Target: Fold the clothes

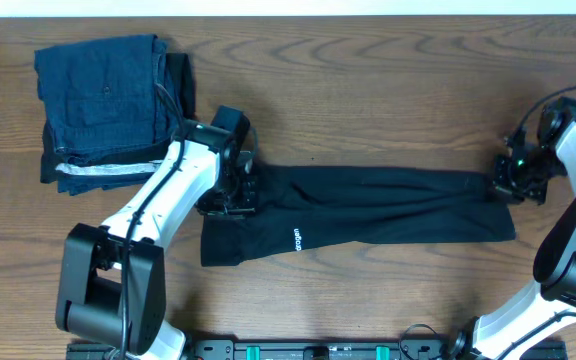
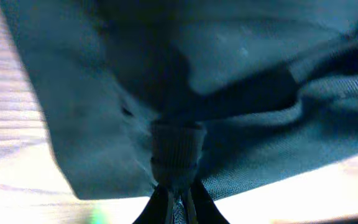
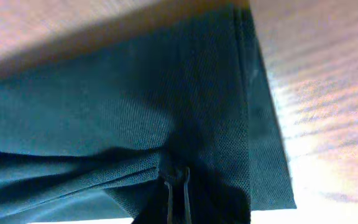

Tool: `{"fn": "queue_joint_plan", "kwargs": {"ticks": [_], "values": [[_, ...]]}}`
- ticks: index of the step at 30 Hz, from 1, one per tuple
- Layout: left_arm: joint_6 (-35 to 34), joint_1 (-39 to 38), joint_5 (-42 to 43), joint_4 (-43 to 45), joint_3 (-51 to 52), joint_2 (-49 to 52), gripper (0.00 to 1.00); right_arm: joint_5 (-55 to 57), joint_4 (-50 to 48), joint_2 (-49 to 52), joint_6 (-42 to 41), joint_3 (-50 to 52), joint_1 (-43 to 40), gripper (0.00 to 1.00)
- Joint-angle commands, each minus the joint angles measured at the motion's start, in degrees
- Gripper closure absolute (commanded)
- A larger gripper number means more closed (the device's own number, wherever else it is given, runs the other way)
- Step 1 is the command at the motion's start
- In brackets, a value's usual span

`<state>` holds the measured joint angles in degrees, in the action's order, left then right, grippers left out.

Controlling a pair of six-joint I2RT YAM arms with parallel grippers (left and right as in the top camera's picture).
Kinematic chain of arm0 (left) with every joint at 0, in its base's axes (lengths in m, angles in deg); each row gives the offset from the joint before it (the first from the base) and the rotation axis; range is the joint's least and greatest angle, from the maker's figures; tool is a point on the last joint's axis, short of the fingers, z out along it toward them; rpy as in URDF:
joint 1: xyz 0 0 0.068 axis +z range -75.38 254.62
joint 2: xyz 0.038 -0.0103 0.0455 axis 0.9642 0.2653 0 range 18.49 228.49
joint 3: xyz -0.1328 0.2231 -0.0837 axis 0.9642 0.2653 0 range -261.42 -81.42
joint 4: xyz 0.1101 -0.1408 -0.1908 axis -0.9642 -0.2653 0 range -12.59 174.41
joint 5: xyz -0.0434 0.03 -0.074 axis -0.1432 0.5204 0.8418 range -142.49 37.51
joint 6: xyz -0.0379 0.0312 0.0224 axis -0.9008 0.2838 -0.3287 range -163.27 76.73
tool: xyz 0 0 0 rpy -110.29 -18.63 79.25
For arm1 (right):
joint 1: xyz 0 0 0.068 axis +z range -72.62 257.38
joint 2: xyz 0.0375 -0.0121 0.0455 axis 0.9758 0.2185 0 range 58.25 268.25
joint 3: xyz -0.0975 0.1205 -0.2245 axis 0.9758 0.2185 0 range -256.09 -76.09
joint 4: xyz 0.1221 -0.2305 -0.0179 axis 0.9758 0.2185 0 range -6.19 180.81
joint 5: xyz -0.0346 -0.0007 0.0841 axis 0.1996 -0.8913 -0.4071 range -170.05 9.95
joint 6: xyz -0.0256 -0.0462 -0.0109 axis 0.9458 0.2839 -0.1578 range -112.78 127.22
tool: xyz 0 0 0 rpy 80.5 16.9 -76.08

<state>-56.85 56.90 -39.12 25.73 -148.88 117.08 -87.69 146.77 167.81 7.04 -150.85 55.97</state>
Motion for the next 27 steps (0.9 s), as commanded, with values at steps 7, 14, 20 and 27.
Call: {"fn": "queue_joint_plan", "kwargs": {"ticks": [7, 14, 20, 27], "values": [[-2.5, 0.2, -3.3, -0.5, 0.7, 0.2, 0.89, 6.1, -0.5, -0.5, -6.2, 2.2, 1.2, 0.99], [-3.3, 0.2, -3.3, 0.0, 3.7, 0.2, 0.87, 6.1, -0.1, -0.5, -6.2, 2.3, 1.2, 0.99], [-3.3, 0.2, -3.3, -0.7, 3.8, 0.2, 0.84, 6.1, 0.8, -0.5, -6.7, 2.3, 1.2, 0.99], [-3.3, 0.2, -3.3, -1.0, 3.8, 0.2, 0.72, 5.5, 2.9, -0.5, -6.7, 2.3, 1.8, 0.83]]}}
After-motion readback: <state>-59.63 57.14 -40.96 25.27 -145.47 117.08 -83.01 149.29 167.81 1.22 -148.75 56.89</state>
